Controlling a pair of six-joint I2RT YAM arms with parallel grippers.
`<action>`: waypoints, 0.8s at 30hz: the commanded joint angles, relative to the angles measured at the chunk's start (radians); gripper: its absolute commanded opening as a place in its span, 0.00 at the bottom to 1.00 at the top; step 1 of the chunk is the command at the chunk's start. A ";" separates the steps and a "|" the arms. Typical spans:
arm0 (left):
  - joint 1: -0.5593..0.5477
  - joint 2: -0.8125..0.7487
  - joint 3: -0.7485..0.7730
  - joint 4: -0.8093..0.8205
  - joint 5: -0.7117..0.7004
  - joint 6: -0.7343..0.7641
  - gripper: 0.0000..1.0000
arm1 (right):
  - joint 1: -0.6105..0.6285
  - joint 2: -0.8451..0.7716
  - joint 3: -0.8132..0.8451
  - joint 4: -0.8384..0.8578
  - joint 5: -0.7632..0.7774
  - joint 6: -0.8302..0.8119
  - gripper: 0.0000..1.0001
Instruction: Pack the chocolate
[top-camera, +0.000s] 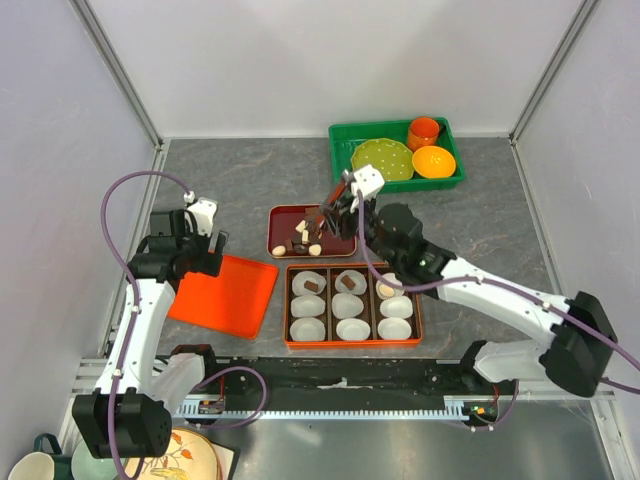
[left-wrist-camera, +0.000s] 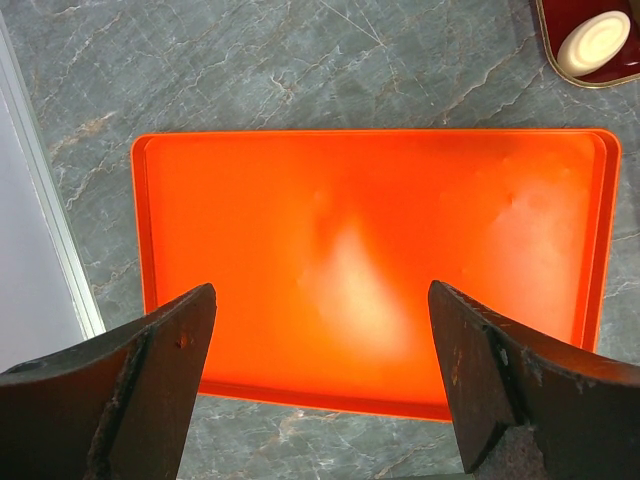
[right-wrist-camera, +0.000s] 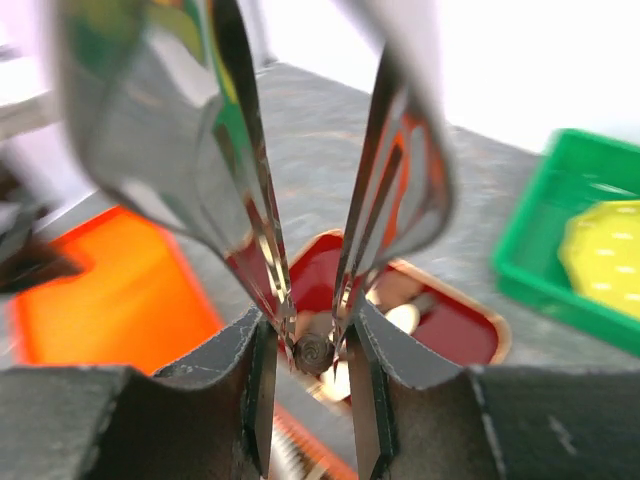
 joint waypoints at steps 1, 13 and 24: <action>0.005 -0.016 0.044 -0.007 0.006 0.014 0.94 | 0.138 -0.102 -0.064 -0.064 0.001 -0.014 0.25; 0.005 -0.012 0.052 -0.012 0.010 0.005 0.94 | 0.329 -0.150 -0.184 -0.112 0.093 0.040 0.25; 0.005 -0.007 0.056 -0.011 0.010 0.005 0.94 | 0.341 -0.103 -0.195 -0.069 0.075 0.063 0.28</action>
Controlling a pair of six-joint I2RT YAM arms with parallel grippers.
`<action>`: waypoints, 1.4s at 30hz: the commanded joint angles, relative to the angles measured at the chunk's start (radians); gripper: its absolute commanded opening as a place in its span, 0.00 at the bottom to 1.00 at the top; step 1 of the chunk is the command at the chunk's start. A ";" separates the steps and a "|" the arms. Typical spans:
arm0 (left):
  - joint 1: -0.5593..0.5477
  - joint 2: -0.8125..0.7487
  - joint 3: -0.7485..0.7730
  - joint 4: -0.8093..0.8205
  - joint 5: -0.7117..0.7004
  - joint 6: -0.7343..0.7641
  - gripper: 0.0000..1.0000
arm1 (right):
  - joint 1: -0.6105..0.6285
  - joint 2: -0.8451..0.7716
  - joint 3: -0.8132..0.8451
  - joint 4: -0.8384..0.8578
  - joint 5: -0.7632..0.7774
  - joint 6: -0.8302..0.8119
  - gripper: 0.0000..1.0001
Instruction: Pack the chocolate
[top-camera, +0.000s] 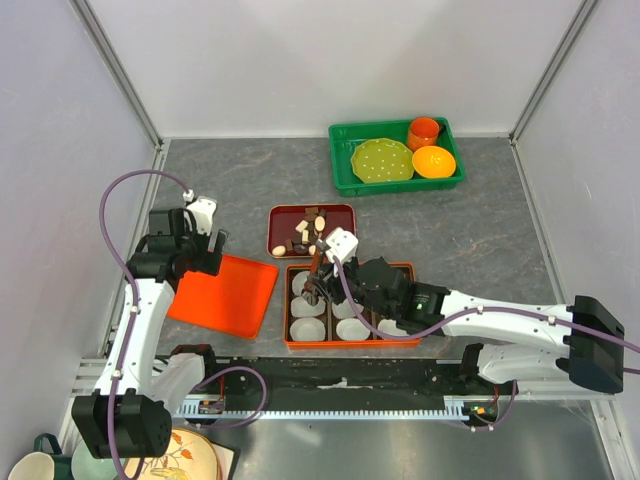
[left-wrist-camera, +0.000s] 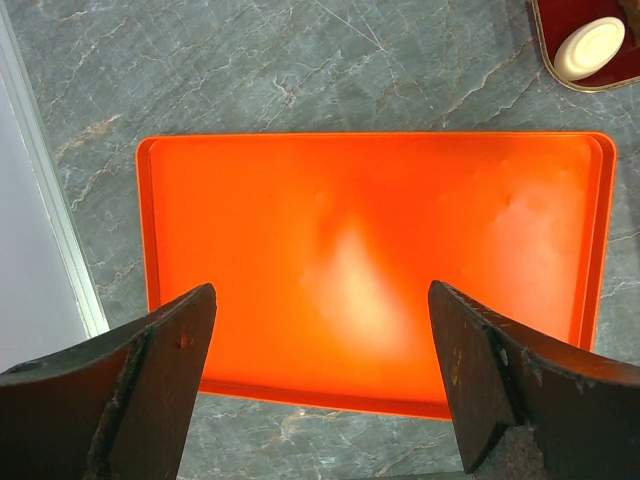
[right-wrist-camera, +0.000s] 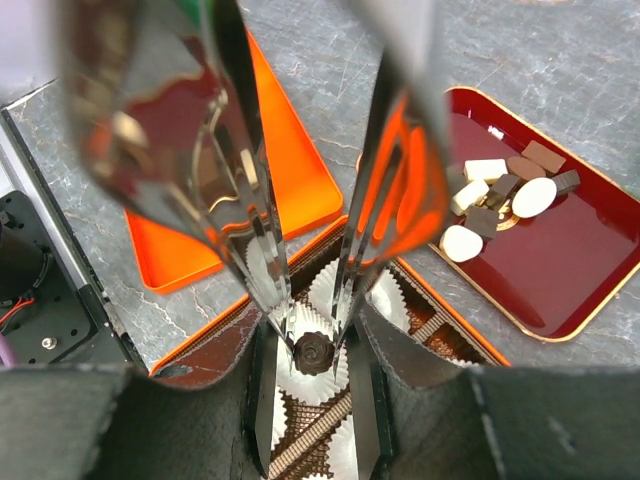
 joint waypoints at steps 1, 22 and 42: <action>0.005 -0.008 0.039 0.000 0.009 0.005 0.94 | 0.014 0.021 -0.004 0.070 0.000 0.026 0.29; 0.005 -0.007 0.047 -0.004 0.009 0.000 0.95 | 0.028 0.030 0.031 0.079 0.007 0.026 0.55; 0.005 0.002 0.051 0.000 0.015 -0.007 0.95 | -0.204 0.240 0.371 0.123 -0.010 -0.146 0.31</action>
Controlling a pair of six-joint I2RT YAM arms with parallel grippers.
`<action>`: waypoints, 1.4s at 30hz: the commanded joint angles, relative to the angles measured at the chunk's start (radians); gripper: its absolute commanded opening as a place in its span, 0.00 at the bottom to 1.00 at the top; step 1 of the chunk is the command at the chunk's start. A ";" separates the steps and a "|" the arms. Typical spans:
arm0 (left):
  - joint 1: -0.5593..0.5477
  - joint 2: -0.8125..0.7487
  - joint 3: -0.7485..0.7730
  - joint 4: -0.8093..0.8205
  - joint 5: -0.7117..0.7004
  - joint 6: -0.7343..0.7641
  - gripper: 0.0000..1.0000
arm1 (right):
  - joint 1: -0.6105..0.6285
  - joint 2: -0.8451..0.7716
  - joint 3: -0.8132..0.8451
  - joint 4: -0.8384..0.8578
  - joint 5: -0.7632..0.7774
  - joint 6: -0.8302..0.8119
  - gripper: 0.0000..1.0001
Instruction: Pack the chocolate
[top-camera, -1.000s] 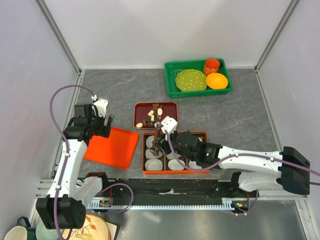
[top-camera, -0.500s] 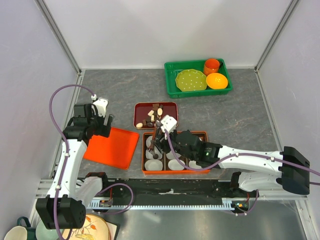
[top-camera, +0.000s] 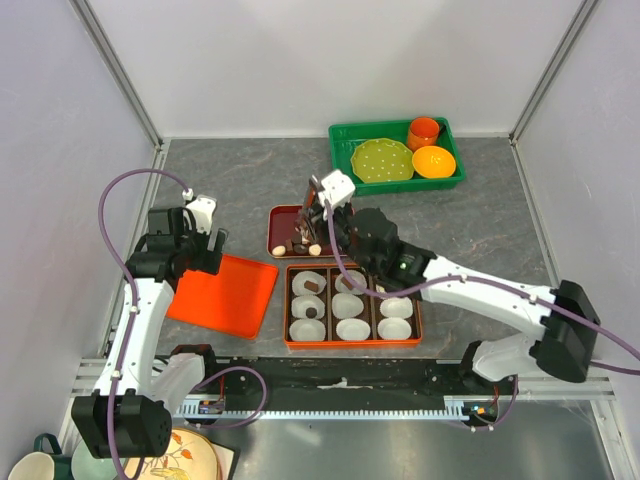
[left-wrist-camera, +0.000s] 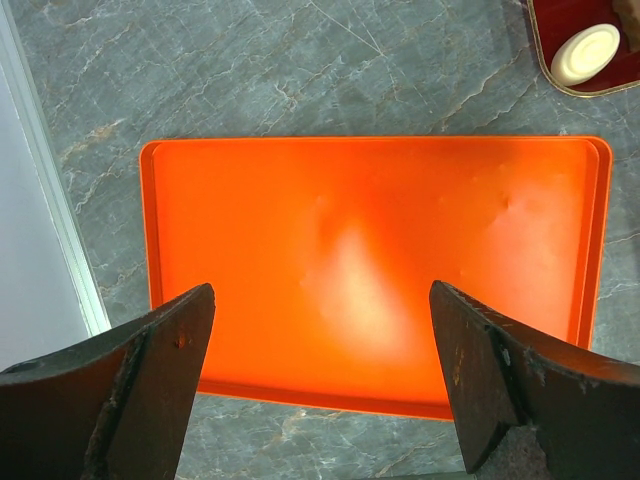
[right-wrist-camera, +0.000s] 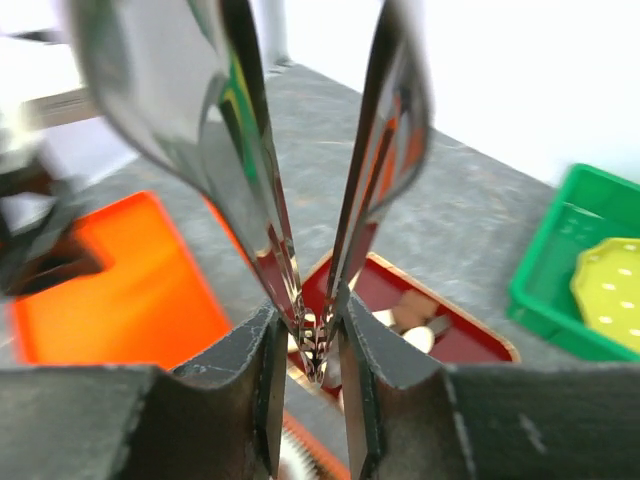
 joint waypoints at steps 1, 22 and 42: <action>0.005 0.003 0.042 0.007 0.011 -0.005 0.95 | -0.092 0.125 0.091 0.056 -0.075 -0.021 0.30; 0.005 0.024 0.012 0.041 0.010 0.008 0.95 | -0.296 0.471 0.232 0.112 -0.080 0.051 0.55; 0.005 0.018 0.000 0.050 -0.006 0.022 0.95 | -0.324 0.468 0.150 0.134 -0.108 0.095 0.47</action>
